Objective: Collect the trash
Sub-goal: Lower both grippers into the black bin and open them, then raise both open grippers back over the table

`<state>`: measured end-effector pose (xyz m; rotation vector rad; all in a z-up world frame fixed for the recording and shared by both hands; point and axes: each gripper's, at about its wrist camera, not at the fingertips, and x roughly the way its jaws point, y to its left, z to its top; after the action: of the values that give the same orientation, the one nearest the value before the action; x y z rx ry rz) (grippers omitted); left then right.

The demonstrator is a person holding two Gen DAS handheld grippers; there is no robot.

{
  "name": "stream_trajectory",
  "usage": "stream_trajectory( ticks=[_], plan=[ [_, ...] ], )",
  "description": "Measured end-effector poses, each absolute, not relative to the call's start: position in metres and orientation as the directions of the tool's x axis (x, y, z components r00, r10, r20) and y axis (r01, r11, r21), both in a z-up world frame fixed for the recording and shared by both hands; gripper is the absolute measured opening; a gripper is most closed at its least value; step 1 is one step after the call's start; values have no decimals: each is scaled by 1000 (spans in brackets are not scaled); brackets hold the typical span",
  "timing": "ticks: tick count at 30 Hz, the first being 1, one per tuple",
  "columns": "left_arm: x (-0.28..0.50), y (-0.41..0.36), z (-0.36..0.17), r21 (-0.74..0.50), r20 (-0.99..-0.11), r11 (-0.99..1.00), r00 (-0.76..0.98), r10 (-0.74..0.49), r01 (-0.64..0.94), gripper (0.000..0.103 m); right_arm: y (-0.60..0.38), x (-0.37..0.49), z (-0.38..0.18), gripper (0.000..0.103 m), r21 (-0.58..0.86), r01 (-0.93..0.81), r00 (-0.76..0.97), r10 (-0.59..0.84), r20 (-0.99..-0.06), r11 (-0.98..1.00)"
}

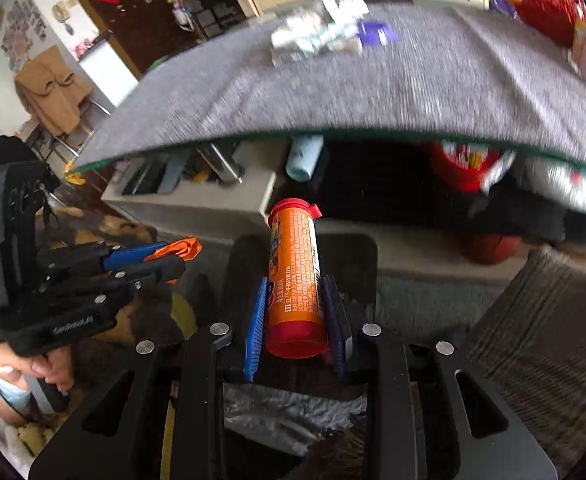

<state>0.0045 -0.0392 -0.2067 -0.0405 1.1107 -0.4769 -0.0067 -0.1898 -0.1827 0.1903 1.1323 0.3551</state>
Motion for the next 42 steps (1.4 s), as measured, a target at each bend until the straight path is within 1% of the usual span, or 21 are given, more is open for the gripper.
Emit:
stream_trajectory(
  ticks=[7,13,17,20,22,23,24,25,27,28,30,31,33,35,39,42],
  plan=[
    [-1,-44,-242,-271,-887,902,276,-370,336,25,-183,-7,-212,29,344,-141,302,371,-878,928],
    [-1,-45,-257,-266,-904,904,240,-354,334,26,-175,-2,-226,29,326,-133,258,351,-900,936],
    [3,-44,-262,-271,-909,905,223,-353,328,29,-174,2,-228,30,334,-127,256,356,-899,934],
    [5,-43,-263,-277,-908,905,220,-356,323,35,-177,4,-229,30,344,-118,259,363,-895,932],
    [6,-42,-262,-275,-908,906,223,-355,321,37,-179,6,-229,38,344,-109,264,361,-894,932],
    [6,-42,-262,-272,-908,907,226,-352,321,40,-181,6,-229,46,343,-103,269,358,-894,934],
    [5,-42,-261,-268,-908,908,230,-350,321,44,-183,6,-227,50,343,-95,278,356,-892,935],
    [6,-41,-260,-267,-908,909,233,-349,321,46,-185,6,-226,51,345,-89,285,356,-890,934],
    [5,-41,-255,-263,-906,910,242,-347,321,53,-188,6,-224,56,349,-76,299,356,-886,934],
    [5,-40,-253,-261,-905,910,246,-346,321,55,-191,6,-221,57,350,-67,310,353,-883,934],
    [5,-39,-245,-254,-902,912,262,-343,322,66,-195,6,-215,65,351,-56,329,349,-877,935],
    [5,-38,-240,-249,-900,913,272,-342,324,68,-197,6,-210,67,354,-56,343,351,-871,934],
    [5,-36,-227,-235,-891,914,302,-339,332,76,-201,7,-197,74,355,-62,375,351,-858,933],
    [6,-34,-213,-219,-881,916,334,-334,337,82,-204,9,-182,79,345,-71,410,343,-845,936],
    [13,-24,-180,-205,-852,920,401,-335,333,89,-214,16,-149,79,325,-85,483,324,-813,942],
    [23,-17,-160,-204,-834,923,437,-338,326,90,-221,24,-128,79,305,-92,524,307,-795,948]
  ],
)
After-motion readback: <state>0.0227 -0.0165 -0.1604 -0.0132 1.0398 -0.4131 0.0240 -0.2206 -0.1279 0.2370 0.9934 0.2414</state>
